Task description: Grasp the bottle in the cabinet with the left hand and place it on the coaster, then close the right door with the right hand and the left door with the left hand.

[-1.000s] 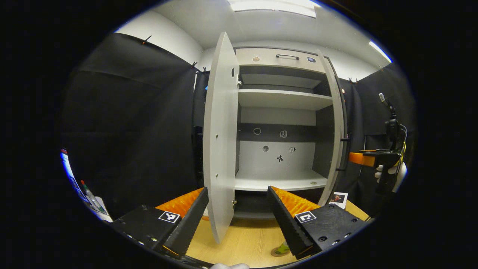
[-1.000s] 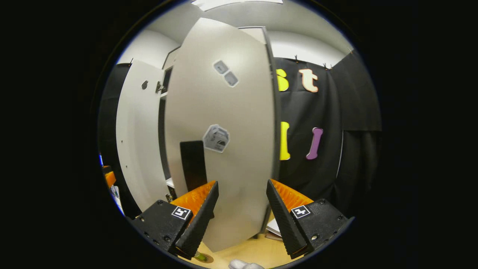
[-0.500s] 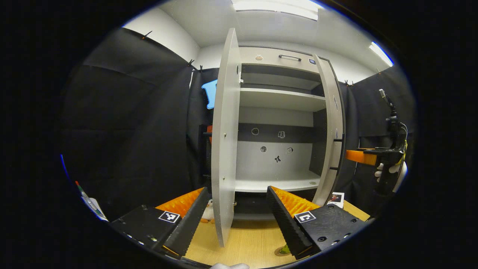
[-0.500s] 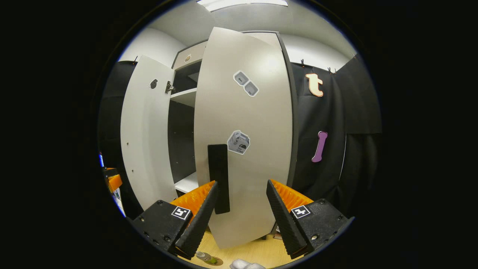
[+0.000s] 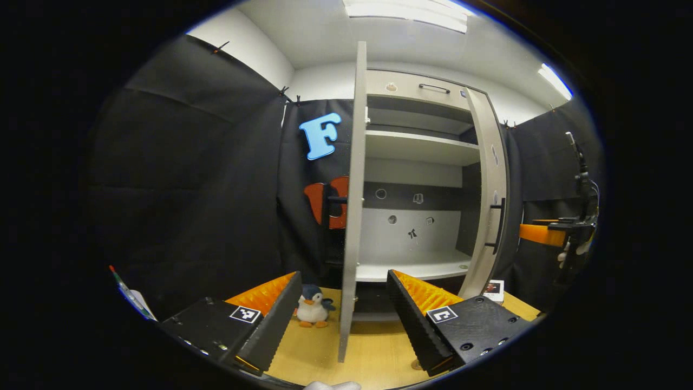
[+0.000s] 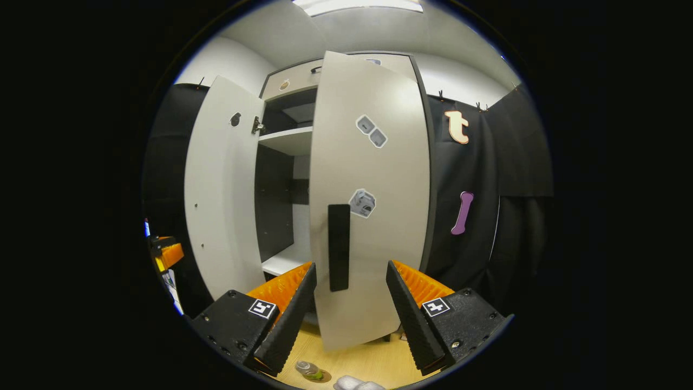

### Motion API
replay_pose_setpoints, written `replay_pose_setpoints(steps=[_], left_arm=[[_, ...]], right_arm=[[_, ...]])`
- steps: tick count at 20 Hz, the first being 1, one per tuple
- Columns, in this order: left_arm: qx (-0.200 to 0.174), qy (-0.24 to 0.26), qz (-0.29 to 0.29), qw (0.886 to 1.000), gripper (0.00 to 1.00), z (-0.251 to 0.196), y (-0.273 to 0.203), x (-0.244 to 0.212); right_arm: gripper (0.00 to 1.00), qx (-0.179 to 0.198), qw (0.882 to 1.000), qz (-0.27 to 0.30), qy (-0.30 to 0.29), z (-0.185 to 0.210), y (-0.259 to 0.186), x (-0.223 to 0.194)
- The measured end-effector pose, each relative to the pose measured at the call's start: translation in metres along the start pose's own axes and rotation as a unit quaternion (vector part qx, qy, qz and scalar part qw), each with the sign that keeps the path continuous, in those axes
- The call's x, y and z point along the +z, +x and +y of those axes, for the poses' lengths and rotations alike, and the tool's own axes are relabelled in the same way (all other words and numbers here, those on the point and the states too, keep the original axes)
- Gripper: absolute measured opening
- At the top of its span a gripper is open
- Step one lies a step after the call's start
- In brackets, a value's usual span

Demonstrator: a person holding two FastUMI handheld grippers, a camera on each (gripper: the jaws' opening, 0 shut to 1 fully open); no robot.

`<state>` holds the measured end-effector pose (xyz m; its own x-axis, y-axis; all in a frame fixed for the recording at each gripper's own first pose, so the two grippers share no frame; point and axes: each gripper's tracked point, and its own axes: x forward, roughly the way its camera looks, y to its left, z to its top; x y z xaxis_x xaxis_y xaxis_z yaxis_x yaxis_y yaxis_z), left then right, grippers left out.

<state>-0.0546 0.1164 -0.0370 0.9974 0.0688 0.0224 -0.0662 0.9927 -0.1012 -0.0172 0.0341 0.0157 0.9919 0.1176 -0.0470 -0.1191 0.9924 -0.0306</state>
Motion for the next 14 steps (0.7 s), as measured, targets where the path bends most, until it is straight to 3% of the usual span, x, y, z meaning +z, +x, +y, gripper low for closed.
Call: replay_pose_setpoints(steps=[2, 7, 14], left_arm=[[0.023, 0.006, -0.005, 1.0, 0.95, 0.026, 0.006, 0.004], [0.07, 0.008, -0.014, 0.997, 0.95, 0.083, 0.036, 0.011], [0.068, -0.004, -0.023, 0.997, 0.95, 0.102, 0.088, 0.024]], right_arm=[[0.81, 0.006, 1.0, 0.008, -0.003, 0.007, -0.009, -0.008], [0.81, 0.011, 0.999, 0.039, -0.022, 0.014, -0.028, -0.024], [0.81, -0.006, 0.998, 0.06, -0.032, 0.005, -0.05, -0.038]])
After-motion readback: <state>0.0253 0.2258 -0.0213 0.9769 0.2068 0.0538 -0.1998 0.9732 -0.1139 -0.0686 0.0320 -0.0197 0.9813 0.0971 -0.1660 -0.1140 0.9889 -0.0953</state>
